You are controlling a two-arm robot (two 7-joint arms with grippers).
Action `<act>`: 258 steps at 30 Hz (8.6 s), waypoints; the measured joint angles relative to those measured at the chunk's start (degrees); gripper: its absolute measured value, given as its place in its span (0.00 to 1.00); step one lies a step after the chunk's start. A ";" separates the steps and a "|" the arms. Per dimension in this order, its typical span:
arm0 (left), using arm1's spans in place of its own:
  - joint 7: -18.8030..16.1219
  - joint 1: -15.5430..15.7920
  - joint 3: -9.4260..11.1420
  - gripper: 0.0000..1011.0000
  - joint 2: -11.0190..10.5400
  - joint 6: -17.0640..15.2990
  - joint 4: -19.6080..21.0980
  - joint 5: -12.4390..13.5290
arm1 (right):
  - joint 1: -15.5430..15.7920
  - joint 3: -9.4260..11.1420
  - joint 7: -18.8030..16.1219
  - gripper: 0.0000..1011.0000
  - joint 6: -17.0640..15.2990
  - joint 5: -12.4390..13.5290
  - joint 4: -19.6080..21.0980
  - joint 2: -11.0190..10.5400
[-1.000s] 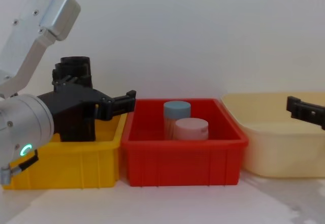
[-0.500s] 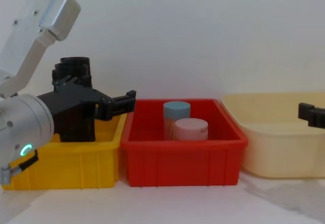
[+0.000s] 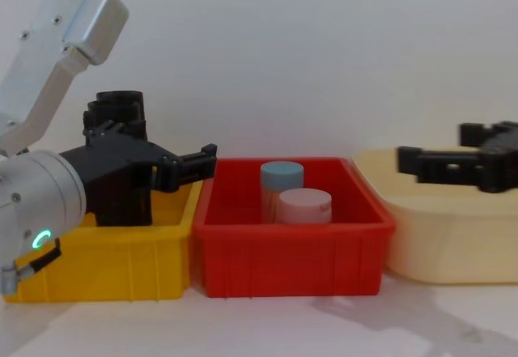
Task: Pick up the garbage bag with the one hand and transfer it to the other hand.
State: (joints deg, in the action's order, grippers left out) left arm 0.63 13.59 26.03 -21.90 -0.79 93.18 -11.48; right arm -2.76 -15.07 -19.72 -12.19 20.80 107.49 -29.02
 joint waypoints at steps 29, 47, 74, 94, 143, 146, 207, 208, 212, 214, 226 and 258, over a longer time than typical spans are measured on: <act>0.00 0.00 0.00 0.99 0.00 0.00 0.00 0.00 | -19.03 -12.93 -1.88 0.99 -9.63 -7.71 -13.08 6.14; 0.00 0.00 0.00 0.99 0.00 0.00 0.00 0.00 | -24.67 -17.50 -4.43 0.99 -12.37 -12.03 -19.21 7.38; 0.00 0.00 0.00 0.99 0.00 0.00 0.00 0.00 | -27.00 -18.21 -5.20 0.86 -12.21 -13.38 -23.50 10.26; 0.00 0.00 0.00 0.99 0.00 0.00 0.00 0.00 | -27.00 -17.69 -5.14 0.66 -11.83 -13.54 -23.58 10.56; 0.00 0.00 0.00 0.99 0.00 0.00 0.00 0.00 | -25.45 -0.49 2.39 0.66 -11.15 -13.53 -18.37 4.94; 0.00 0.00 0.00 0.99 0.00 0.00 0.00 0.00 | -25.81 -1.12 2.00 0.66 -11.59 -14.28 -20.20 4.86; 0.85 -9.12 -9.67 0.99 -5.34 -13.27 14.16 -8.80 | -27.12 -3.48 0.69 0.99 -12.83 -16.83 -26.61 4.68; 0.75 -8.98 -9.95 0.99 -5.37 -13.52 14.13 -8.86 | -27.12 -3.48 0.69 0.99 -12.83 -16.83 -26.62 4.69; 0.73 -7.60 -10.84 0.99 -5.43 -15.07 12.90 -9.29 | -27.12 -3.48 0.70 0.99 -12.83 -16.83 -26.63 4.69; 1.16 -6.48 -11.08 0.99 -5.43 -15.58 11.76 -9.53 | -27.12 -3.49 0.70 0.99 -12.82 -16.84 -26.63 4.69; 6.71 0.31 -10.98 0.99 -4.74 -17.00 4.10 -11.51 | -27.12 -3.48 0.70 0.99 -12.82 -16.84 -26.63 4.68; 19.10 13.50 -7.29 0.55 -1.21 -17.36 -13.43 -15.19 | -27.12 -3.48 0.70 0.99 -12.82 -16.82 -26.63 4.69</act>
State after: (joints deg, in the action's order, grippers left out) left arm 19.73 27.09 18.73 -23.11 -18.15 79.74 -26.67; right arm -29.88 -18.54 -19.02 -25.01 3.98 80.86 -24.33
